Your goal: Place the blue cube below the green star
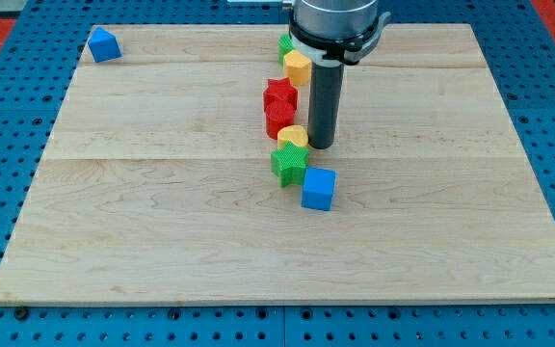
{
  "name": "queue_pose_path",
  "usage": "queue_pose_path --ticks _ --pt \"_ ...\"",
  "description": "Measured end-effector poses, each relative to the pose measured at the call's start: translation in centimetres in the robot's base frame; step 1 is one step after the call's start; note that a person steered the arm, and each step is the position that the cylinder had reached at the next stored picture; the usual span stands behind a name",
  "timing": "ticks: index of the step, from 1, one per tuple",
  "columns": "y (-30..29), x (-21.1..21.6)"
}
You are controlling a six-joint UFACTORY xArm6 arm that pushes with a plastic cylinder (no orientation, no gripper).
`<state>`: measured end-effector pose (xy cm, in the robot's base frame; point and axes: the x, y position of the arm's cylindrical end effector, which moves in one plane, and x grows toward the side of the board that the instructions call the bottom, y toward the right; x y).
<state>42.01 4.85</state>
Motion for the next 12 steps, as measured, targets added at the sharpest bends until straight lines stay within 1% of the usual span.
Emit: queue_pose_path --ticks 2,3,4,5,6,7,8,9,10,11,12 --pt "-1.2 0.0" --pt "0.1 0.0" --pt "3.0 3.0" --pt "3.8 6.5" --pt "3.8 7.8" --pt "3.4 8.1" --pt "2.0 9.1" --pt "-0.4 9.6" --pt "0.2 10.3" --pt "1.2 7.4" --pt "-1.4 7.2"
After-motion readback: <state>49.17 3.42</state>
